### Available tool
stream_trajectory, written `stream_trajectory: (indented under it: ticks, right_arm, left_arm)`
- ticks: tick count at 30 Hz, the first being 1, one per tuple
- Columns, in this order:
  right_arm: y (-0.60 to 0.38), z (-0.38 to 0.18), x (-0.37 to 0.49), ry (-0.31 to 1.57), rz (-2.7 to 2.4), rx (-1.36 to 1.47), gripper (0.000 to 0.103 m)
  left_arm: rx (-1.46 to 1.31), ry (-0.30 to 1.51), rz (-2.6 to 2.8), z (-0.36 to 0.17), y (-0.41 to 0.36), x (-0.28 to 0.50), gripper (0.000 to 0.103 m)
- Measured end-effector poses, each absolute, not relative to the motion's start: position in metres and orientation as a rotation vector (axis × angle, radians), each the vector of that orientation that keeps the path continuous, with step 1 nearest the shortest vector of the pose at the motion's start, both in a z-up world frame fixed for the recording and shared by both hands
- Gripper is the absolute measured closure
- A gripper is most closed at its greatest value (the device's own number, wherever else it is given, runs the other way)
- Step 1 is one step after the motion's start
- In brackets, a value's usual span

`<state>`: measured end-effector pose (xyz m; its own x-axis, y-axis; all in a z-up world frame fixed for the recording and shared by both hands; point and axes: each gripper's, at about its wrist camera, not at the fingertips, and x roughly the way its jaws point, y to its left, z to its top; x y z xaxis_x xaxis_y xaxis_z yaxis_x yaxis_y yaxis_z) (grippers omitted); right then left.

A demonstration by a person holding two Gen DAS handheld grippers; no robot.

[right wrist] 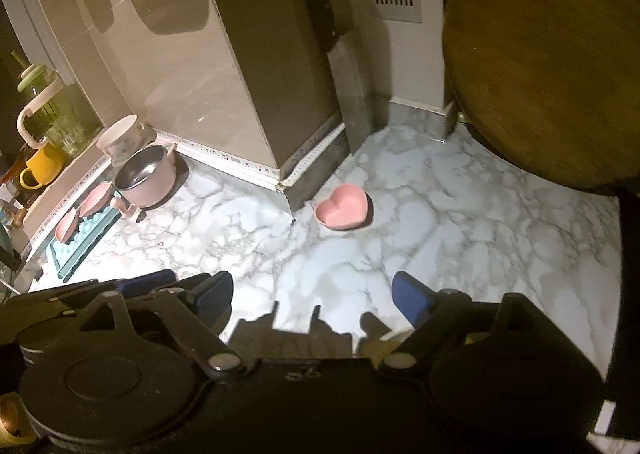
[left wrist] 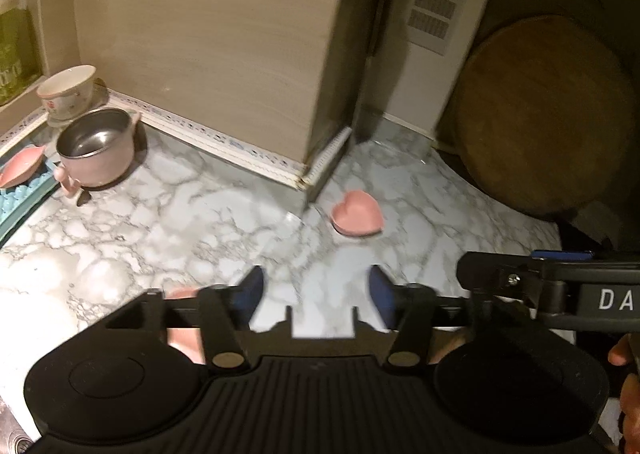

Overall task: Organize plates and bowls
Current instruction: 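Move both tools to the rim of the small pink heart-shaped bowl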

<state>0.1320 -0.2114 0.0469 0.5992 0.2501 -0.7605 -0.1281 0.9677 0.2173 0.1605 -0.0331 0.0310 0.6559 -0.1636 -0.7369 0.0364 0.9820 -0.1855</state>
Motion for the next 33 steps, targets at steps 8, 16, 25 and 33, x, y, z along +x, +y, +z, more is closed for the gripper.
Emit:
stream_trajectory:
  ticks: [8,16,25,33]
  right_arm:
    - [-0.223,0.039,0.183,0.92,0.281,0.169,0.001]
    - [-0.243,0.015,0.25,0.98,0.273,0.172,0.001]
    - [-0.252,-0.035,0.319,1.125,0.273,0.17,0.012]
    - [-0.248,-0.075,0.352,1.197,0.248,0.19,0.033]
  left_arm:
    - [-0.201,0.841,-0.064,0.022,-0.032,0.2,0.025]
    - [-0.238,0.896,-0.017,-0.008,-0.038,0.249,0.025]
    - [-0.252,0.983,0.026,-0.048,-0.056,0.295,0.025]
    - [-0.304,1.034,0.029,-0.082,-0.067,0.318,0.025]
